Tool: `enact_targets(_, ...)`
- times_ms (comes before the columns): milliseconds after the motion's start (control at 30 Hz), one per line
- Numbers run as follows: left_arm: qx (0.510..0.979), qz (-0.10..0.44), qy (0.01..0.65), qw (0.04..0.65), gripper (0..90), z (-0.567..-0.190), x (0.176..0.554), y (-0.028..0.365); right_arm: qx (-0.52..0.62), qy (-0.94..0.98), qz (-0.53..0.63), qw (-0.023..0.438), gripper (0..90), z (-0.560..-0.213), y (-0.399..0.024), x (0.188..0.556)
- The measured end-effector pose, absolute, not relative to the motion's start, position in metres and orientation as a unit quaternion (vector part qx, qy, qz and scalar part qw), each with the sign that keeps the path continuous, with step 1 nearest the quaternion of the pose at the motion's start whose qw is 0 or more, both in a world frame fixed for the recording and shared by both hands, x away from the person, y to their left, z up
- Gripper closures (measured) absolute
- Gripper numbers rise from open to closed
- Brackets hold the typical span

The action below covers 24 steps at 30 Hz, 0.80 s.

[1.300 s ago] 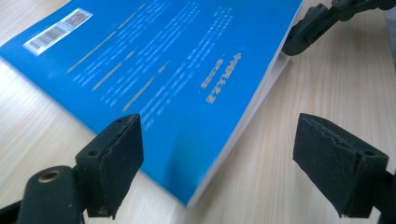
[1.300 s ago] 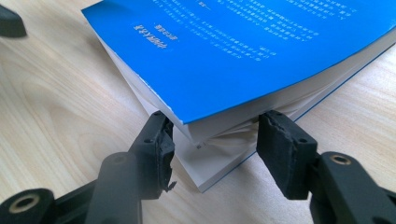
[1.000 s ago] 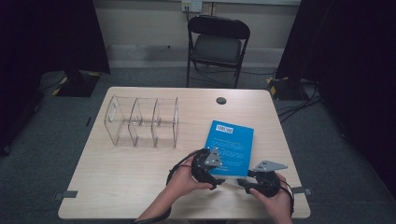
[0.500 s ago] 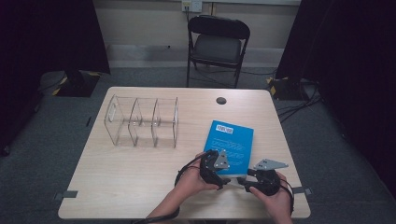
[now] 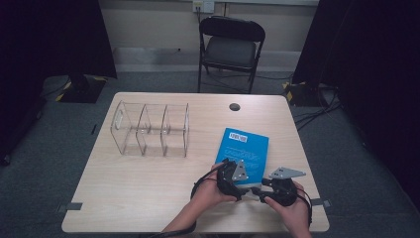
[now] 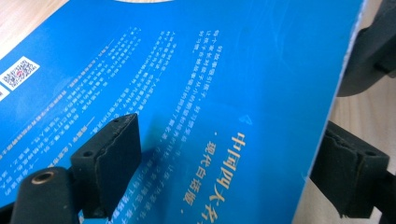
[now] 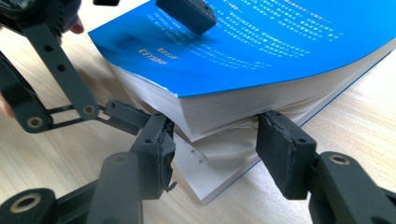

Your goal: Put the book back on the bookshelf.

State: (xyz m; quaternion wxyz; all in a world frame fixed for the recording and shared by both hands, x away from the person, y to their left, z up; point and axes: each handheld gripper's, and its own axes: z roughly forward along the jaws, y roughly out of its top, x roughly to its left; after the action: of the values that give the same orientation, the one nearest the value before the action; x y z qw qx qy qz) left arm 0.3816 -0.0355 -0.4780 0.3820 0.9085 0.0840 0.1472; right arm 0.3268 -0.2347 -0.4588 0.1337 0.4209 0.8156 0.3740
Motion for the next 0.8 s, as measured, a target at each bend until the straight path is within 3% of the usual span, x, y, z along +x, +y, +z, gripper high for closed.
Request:
enact_targets(200,0.906,0.148,0.083,0.388,21.6,-0.477,0.384,-0.032,0.419,0.818,0.373,0.126,46.8,-0.458,-0.236,0.328)
enact_targets(433,0.907,0.146,0.076,0.388,23.5,-0.477,0.385,-0.031,0.419,0.818,0.377,0.113,46.2,-0.460,-0.239,0.330)
enact_targets(567,0.912,0.142,0.070,0.379,26.0,-0.474,0.385,-0.032,0.412,0.825,0.373,0.106,40.0,-0.463,-0.241,0.332)
enact_targets(800,0.914,0.126,0.067,0.380,33.5,-0.470,0.387,-0.031,0.367,0.853,0.335,0.156,32.1,-0.471,-0.244,0.328)
